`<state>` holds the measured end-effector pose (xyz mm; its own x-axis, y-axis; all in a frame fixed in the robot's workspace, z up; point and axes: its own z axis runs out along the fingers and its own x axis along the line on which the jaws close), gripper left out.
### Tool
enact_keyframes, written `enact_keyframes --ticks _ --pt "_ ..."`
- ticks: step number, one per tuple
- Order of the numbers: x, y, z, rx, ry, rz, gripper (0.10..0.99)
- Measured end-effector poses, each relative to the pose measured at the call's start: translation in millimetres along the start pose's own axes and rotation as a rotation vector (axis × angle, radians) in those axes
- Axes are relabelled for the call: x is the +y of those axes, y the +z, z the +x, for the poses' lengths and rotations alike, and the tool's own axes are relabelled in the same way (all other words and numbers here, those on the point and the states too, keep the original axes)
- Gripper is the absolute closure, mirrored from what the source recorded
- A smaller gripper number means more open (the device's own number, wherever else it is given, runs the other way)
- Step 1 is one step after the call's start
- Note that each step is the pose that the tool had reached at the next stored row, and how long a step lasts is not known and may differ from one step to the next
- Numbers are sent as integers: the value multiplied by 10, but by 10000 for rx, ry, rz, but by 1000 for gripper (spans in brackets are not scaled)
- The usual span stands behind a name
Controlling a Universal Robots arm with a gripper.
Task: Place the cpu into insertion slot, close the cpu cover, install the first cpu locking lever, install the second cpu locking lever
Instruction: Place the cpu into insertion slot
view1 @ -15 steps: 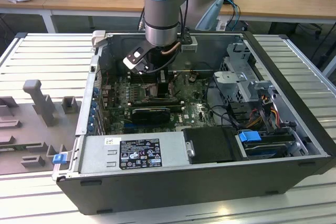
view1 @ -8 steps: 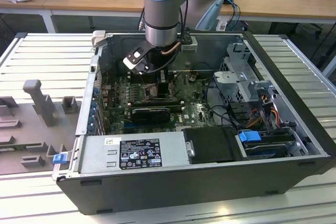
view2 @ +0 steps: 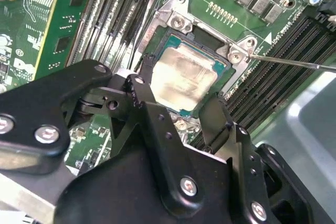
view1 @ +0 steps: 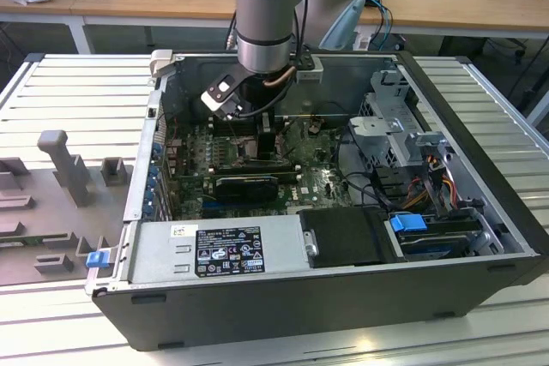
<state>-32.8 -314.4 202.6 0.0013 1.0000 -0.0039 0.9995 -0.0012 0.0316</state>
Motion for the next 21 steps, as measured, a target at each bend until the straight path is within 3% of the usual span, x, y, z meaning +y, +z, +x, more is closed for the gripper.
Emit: enact_keyframes --ticks 4,12,21 --pt "2 -49 0 -2 0 1 486" --pt "3 -88 -1 -2 0 4 976" --pt "4 -124 -1 -2 0 4 980"
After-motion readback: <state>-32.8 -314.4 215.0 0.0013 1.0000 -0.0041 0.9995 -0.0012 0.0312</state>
